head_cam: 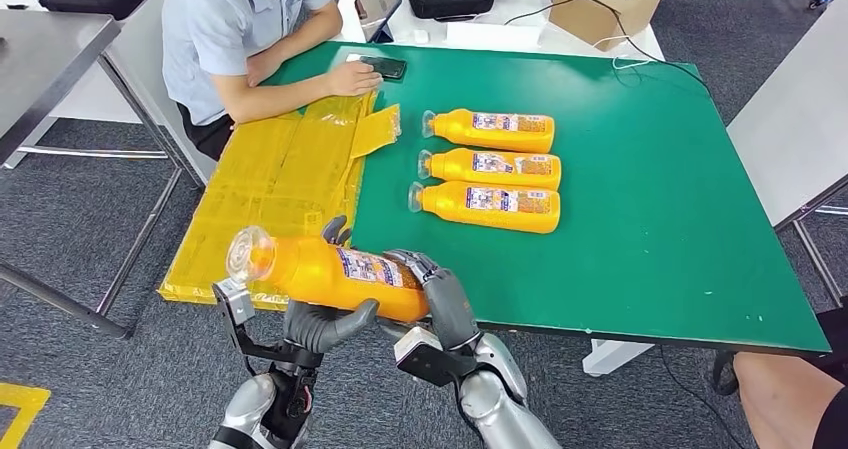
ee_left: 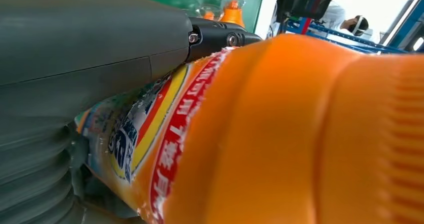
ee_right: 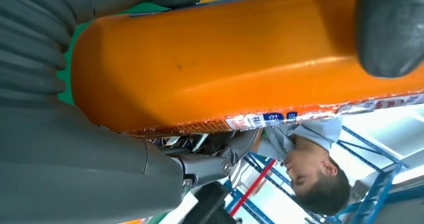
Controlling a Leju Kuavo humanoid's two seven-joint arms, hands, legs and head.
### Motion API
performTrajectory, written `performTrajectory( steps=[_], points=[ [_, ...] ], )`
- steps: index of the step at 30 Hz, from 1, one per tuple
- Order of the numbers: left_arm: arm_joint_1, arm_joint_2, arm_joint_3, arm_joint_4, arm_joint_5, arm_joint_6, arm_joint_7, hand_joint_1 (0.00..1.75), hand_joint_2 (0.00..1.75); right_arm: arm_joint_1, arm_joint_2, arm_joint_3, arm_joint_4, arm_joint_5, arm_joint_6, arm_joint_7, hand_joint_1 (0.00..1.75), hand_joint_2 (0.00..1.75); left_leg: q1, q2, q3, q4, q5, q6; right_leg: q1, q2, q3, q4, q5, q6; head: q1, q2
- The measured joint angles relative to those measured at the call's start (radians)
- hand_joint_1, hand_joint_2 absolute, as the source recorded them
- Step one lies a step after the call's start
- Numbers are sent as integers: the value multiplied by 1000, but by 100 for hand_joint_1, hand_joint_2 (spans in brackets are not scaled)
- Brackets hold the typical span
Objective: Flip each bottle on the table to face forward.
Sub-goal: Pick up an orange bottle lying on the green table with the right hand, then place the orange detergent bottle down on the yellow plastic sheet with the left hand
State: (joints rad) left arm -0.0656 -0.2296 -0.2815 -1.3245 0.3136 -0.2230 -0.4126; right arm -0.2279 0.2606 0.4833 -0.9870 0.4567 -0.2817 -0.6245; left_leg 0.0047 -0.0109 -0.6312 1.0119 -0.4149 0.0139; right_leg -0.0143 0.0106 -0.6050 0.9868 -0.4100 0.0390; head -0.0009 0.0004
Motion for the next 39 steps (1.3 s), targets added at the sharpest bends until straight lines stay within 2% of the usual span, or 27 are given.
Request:
performTrajectory(
  steps=[6, 13, 14, 15, 16, 17, 18, 19, 20, 27, 32, 36, 39],
  points=[
    [-2, 0, -3, 0, 52, -63, -5, 0, 175, -9, 12, 48, 20, -9, 9, -5, 175, 175, 0, 1, 0, 0, 0, 0, 0, 0, 0, 0, 0, 0, 0, 0],
    [-2, 0, -3, 0, 69, -71, -2, 0, 175, -18, 16, 65, 36, -11, 8, -8, 175, 175, 0, 0, 0, 0, 0, 0, 0, 0, 0, 0, 0, 0, 0, 0],
    [-2, 0, -2, 0, 83, -77, 4, 13, 175, -19, 16, 68, 38, -12, 8, -10, 173, 175, 0, 0, 0, 0, 0, 0, 0, 0, 0, 0, 0, 0, 0, 0],
    [-2, 0, -1, 0, 102, -86, 12, 56, 175, -21, 17, 72, 40, -12, 8, -12, 154, 175, 0, 0, 0, 0, 0, 0, 0, 0, 0, 0, 0, 0, 0, 0],
    [-2, 0, 1, 0, 125, -98, 19, 100, 175, -23, 18, 75, 43, -11, 7, -13, 110, 175, 0, 1, 0, 0, 0, 0, 0, 0, -1, 0, 0, 0, 0, 0],
    [-2, 0, 3, 0, 147, -110, 26, 144, 175, -26, 19, 79, 47, -11, 5, -15, 67, 131, 0, 1, 0, 0, 0, 0, 0, 0, -1, 0, 0, 0, 0, 0],
    [-3, 0, 6, 0, 171, -121, 31, 175, 175, -28, 20, 83, 51, -10, 3, -16, 24, 87, 0, 1, 0, 0, 0, 0, 0, 0, -1, 0, 0, 0, 0, 0],
    [-4, 0, 9, 0, 196, -129, 35, 175, 175, -30, 22, 89, 56, -9, 1, -17, 0, 44, 0, 1, 0, 0, 0, 0, 0, 0, -1, 0, 0, 0, 0, 0],
    [-6, -1, 12, 0, 222, -137, 39, 175, 175, -30, 24, 97, 61, -8, 0, -19, 0, 0, 0, 1, 0, 0, 0, 0, 0, 0, -1, 0, 0, 0, 0, 0],
    [-18, -2, 50, 5, 376, -213, 92, 175, 175, -21, 32, 144, 79, 40, -101, -42, 0, 0, 0, 1, 0, 0, 0, 0, 0, 0, -1, 0, 0, 0, 0, 0],
    [-44, -1, 100, 50, 419, -215, 134, 175, 175, 7, 24, 152, 50, 54, -142, -46, 0, 0, 0, 1, 0, 0, 0, 0, 0, 0, -1, 0, 0, 0, 0, 0],
    [-67, 10, 154, 78, 372, -162, 125, 175, 175, 48, 7, 150, -5, 46, -153, -45, 0, 0, 0, 1, -1, 0, 0, 0, 0, 0, -1, 0, 0, 0, 0, 0],
    [-84, 30, 186, 78, 212, -28, 78, 175, 175, 79, -10, 137, -59, 37, -178, -44, 0, 0, 0, 1, -1, 0, 0, 0, 0, 0, -1, 0, 0, 0, 0, 0]
  ],
)
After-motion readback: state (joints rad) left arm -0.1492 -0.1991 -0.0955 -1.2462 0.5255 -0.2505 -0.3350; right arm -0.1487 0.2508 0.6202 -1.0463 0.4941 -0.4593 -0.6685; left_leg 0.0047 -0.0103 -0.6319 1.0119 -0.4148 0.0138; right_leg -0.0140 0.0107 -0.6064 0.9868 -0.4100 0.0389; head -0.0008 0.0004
